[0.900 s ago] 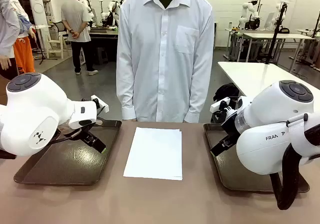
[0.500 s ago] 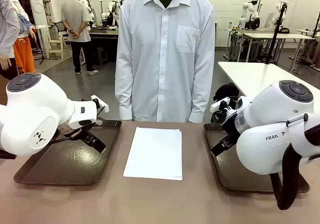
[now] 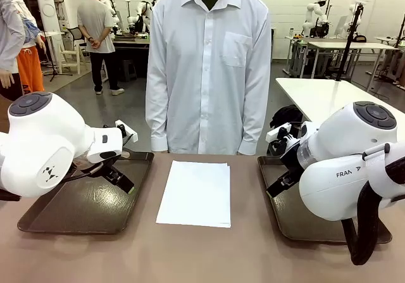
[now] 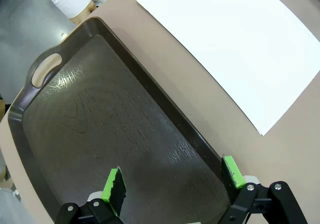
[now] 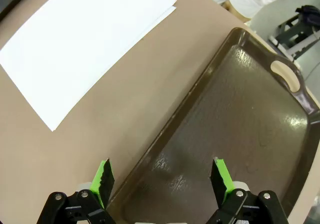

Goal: Sort the A4 documents.
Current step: Receive the A4 Paper.

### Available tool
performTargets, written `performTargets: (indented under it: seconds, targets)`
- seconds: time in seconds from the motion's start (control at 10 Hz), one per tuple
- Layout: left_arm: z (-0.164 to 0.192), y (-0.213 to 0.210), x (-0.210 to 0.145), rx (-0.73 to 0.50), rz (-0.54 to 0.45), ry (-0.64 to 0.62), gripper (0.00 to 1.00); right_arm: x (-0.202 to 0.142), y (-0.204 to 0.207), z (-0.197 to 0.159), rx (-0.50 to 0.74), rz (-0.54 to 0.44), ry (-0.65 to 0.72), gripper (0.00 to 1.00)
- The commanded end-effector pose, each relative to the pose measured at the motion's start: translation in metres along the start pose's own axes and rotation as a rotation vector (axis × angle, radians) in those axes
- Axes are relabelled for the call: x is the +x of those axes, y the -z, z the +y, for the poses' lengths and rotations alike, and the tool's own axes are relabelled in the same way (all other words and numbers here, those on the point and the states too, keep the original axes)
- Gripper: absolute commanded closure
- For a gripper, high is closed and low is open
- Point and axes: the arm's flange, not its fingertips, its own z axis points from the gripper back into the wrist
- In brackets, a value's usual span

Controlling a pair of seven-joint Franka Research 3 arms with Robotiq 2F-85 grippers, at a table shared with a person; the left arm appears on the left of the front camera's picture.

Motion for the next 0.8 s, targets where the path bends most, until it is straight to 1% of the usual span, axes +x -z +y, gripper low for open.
performTargets:
  seconds: [0.0,0.6,0.7]
  targets:
    - [0.0,0.0,0.0,0.0,0.0,0.0,0.0,0.0,0.0,0.0,0.0,0.0,0.0,0.0]
    - [0.0,0.0,0.0,0.0,0.0,0.0,0.0,0.0,0.0,0.0,0.0,0.0,0.0,0.0]
    - [-0.005,-0.02,0.001,-0.067,-0.062,0.001,0.0,-0.003,-0.019,-0.004,0.004,-0.039,-0.005,0.0]
